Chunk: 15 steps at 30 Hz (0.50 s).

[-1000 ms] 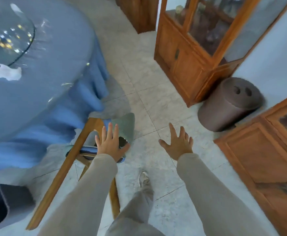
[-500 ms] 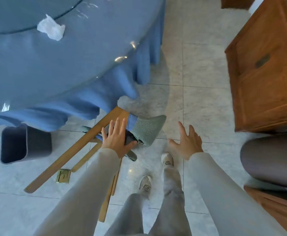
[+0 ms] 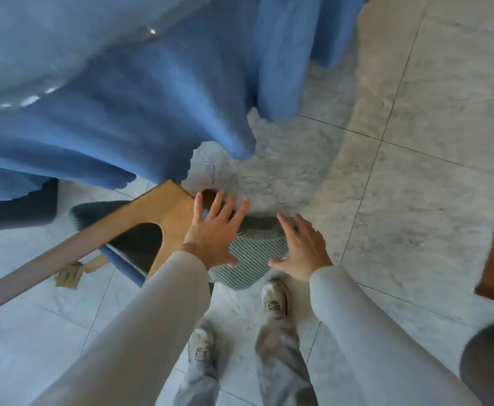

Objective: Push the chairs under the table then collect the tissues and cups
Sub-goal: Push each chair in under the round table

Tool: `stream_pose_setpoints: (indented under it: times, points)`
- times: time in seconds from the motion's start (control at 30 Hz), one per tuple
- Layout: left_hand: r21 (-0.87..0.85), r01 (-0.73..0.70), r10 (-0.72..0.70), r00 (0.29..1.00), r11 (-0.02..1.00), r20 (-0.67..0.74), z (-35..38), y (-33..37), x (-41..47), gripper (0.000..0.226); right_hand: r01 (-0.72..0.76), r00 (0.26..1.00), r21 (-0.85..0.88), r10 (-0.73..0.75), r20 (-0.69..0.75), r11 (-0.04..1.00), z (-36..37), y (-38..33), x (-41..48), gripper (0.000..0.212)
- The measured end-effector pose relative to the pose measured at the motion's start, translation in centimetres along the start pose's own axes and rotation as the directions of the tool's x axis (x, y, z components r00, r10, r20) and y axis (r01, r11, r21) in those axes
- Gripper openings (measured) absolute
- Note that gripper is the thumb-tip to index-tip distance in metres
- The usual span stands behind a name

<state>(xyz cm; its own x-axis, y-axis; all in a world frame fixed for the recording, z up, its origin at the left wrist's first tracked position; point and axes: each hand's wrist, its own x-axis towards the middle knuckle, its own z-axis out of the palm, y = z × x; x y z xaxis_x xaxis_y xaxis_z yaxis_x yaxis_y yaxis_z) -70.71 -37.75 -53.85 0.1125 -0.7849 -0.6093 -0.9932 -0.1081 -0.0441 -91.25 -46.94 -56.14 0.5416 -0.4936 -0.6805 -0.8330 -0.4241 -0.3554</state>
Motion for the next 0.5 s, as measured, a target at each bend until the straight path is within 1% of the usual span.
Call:
stream_pose_setpoints:
  times: [0.07,0.13,0.17,0.2,0.23,0.3,0.37,0.43,0.5]
  points:
    - [0.085,-0.012,0.003,0.995,0.996,0.100,1.8,-0.1,2.2,0.148,0.067,0.997,-0.033,-0.065,0.049,0.997,1.6,1.3,2.7,0.116]
    - [0.128,-0.037,0.012,0.981,0.991,0.192,2.5,-0.4,3.5,0.146,0.117,0.988,-0.037,-0.112,0.104,0.992,3.0,2.1,4.9,0.120]
    - [0.142,-0.064,0.031,0.975,0.988,0.222,2.4,-0.5,3.9,0.142,0.131,0.986,-0.046,-0.126,0.106,0.990,3.3,2.3,5.7,0.120]
    - [0.150,-0.094,0.054,0.966,0.984,0.253,2.1,-0.6,4.3,0.134,0.145,0.986,-0.056,-0.140,0.094,0.988,3.7,2.5,6.5,0.116]
    - [0.151,-0.125,0.079,0.957,0.981,0.278,1.6,-0.6,4.7,0.120,0.168,0.984,-0.076,-0.163,0.072,0.983,3.9,2.8,7.2,0.107]
    - [0.157,-0.160,0.104,0.944,0.975,0.313,0.5,-0.6,5.3,0.096,0.201,0.979,-0.096,-0.199,0.031,0.975,3.8,3.0,8.0,0.082]
    - [0.141,-0.145,0.088,0.933,0.979,0.348,-0.5,-0.3,5.1,0.086,0.188,0.982,-0.058,-0.186,0.036,0.980,3.5,3.0,7.7,0.071]
    - [0.142,-0.139,0.083,0.937,0.980,0.340,-0.9,0.5,4.4,0.083,0.171,0.985,-0.042,-0.170,0.019,0.984,3.4,3.0,6.7,0.068]
    - [0.152,-0.154,0.096,0.938,0.976,0.332,-0.9,1.4,3.2,0.080,0.149,0.989,-0.068,-0.149,0.004,0.986,3.6,3.1,4.9,0.068]
